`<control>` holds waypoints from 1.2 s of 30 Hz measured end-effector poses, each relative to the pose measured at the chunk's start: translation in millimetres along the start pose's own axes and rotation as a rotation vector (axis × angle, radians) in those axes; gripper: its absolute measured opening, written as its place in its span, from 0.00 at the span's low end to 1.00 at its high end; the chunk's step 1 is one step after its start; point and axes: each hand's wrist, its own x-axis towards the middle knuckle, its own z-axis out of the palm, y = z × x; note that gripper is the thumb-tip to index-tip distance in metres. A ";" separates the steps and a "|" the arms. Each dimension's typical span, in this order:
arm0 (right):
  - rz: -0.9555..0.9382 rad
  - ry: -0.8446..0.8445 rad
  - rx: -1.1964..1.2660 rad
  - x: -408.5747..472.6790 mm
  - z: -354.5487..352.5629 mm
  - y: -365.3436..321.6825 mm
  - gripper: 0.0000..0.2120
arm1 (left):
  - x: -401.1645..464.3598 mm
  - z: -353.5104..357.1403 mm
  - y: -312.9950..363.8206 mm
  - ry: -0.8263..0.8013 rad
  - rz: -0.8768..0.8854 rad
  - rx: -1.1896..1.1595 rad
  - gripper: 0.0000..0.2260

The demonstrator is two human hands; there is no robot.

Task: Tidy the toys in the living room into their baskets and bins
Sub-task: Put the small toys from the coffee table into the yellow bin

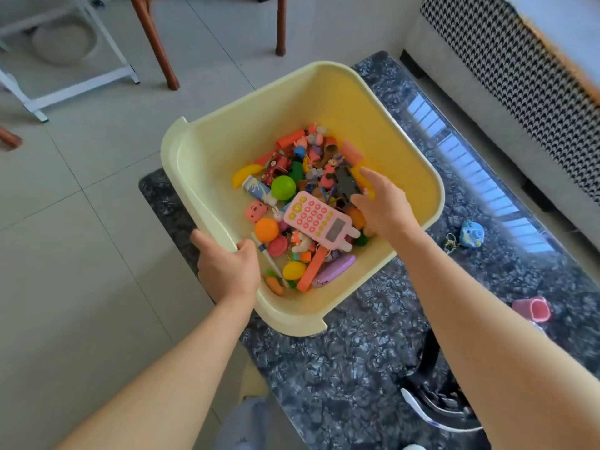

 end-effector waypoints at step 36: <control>0.257 0.180 0.137 -351.5 0.2 222.4 0.24 | -188.4 -22.9 -149.7 0.094 -0.016 -0.080 0.23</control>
